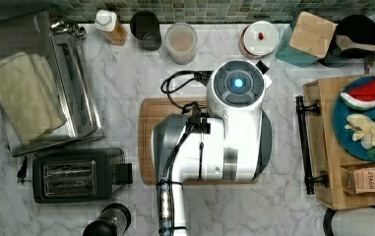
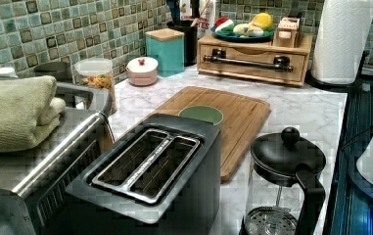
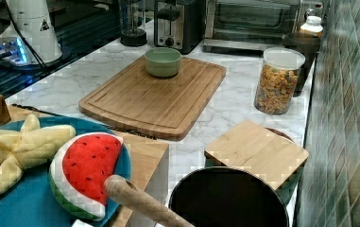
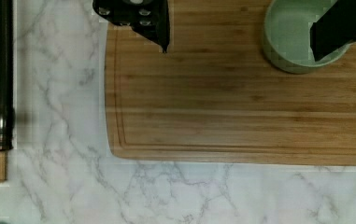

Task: Open the drawer.

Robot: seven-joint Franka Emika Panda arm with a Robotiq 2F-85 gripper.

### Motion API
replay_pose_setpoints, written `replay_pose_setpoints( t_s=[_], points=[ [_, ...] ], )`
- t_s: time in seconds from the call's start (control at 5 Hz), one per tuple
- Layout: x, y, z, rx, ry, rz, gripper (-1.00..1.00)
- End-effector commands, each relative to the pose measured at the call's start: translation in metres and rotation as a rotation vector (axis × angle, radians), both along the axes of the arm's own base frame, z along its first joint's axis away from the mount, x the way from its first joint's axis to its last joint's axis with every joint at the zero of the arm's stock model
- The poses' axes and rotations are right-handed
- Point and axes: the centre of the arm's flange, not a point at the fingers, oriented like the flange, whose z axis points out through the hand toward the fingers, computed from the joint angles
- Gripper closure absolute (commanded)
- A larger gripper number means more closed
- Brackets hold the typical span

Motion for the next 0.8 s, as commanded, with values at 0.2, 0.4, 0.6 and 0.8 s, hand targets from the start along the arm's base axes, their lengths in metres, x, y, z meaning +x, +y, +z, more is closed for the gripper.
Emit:
replay_pose_setpoints(
  t_s=[0.2, 0.4, 0.6, 0.8],
  points=[
    [-0.046, -0.117, -0.022, -0.119, -0.068, 0.148, -1.00],
    [-0.055, -0.140, -0.036, -0.142, -0.070, 0.218, -1.00],
    [-0.065, -0.146, -0.046, -0.146, -0.076, 0.202, -1.00],
    [-0.068, -0.157, -0.058, -0.160, -0.059, 0.227, -1.00]
  ],
)
